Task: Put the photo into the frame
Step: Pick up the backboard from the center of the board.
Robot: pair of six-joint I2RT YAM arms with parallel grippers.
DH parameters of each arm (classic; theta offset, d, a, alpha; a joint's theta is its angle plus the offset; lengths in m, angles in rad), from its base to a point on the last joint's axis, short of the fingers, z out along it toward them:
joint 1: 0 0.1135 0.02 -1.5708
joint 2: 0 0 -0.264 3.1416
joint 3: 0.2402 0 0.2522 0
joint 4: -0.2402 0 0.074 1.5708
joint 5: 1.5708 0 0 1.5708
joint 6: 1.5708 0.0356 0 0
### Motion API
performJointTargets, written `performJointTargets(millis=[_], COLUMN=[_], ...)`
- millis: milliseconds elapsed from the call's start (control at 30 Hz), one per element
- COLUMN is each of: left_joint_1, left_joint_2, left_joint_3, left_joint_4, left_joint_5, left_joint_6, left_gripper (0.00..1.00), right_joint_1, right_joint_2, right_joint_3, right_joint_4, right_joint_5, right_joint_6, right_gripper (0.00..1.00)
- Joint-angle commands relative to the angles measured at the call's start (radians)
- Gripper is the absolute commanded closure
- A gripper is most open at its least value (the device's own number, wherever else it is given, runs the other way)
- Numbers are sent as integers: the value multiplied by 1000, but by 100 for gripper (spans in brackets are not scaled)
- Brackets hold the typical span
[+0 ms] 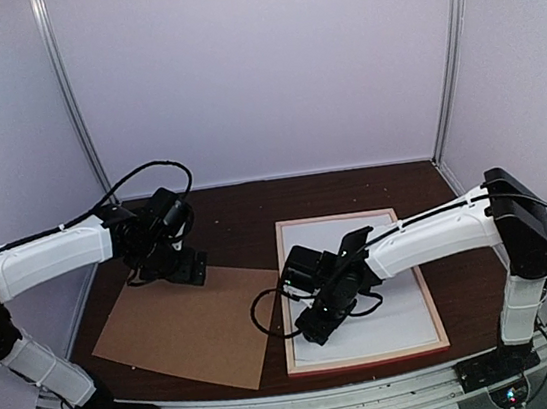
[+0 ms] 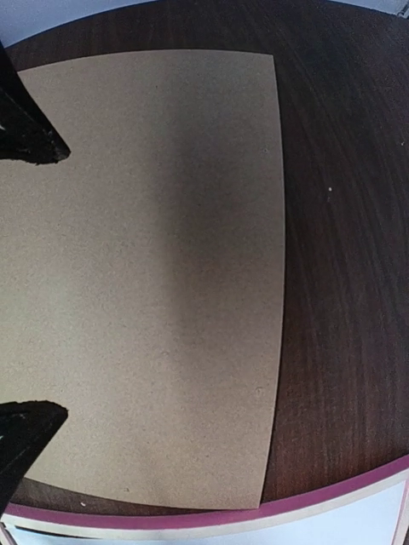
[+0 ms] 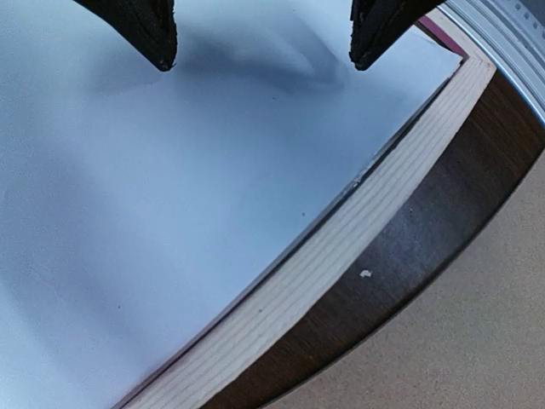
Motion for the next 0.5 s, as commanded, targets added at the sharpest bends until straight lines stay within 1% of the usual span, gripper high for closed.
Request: performJointTargets(millis=[0,367,467], left_joint_1=[25,57,63], left_joint_2=[1,-6,-10], left_joint_3=[6,0,-1], left_joint_4=[-3,-16,-19], left_joint_5=[8,20,20], left_joint_6=[26,38,38], left_gripper=[2,2,2], right_joint_1=[18,28,29], right_joint_2=[7,23,21], right_joint_3=[28,26,26], right_joint_4=[-46,-78,-87], right_joint_5=[68,84,110], right_joint_6=[-17,-28,-32], right_gripper=[31,32,32])
